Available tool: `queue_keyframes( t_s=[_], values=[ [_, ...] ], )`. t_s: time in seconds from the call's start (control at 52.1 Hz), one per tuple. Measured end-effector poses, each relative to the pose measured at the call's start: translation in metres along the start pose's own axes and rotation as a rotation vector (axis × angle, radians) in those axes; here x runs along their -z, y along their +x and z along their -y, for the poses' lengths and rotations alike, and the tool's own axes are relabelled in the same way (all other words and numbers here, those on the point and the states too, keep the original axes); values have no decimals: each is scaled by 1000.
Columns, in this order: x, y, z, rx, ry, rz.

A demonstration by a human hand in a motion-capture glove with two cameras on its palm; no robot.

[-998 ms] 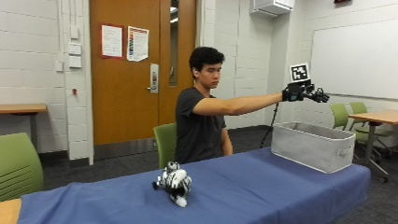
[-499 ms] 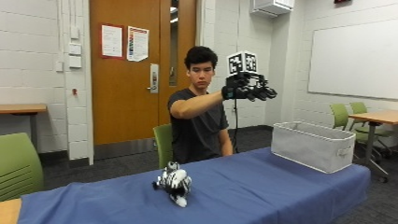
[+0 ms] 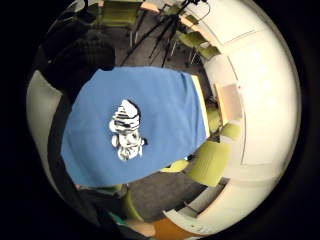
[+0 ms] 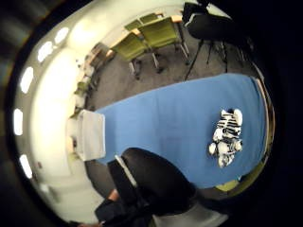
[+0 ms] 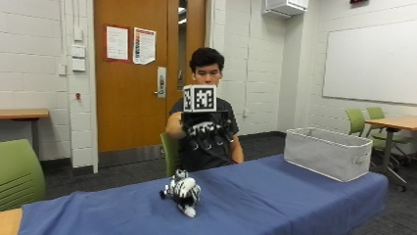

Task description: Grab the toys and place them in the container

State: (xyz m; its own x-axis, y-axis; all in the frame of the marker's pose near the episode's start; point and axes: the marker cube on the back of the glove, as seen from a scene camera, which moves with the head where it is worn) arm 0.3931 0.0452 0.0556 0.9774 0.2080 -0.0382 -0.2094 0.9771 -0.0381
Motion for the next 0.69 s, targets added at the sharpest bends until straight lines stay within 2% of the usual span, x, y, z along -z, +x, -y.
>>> queue_keyframes(
  t_s=[0.326, 0.691],
  values=[
    [-127, 58, -7, -155, -95, 63],
    [-175, 94, -37, -268, -127, 5]
  ],
)
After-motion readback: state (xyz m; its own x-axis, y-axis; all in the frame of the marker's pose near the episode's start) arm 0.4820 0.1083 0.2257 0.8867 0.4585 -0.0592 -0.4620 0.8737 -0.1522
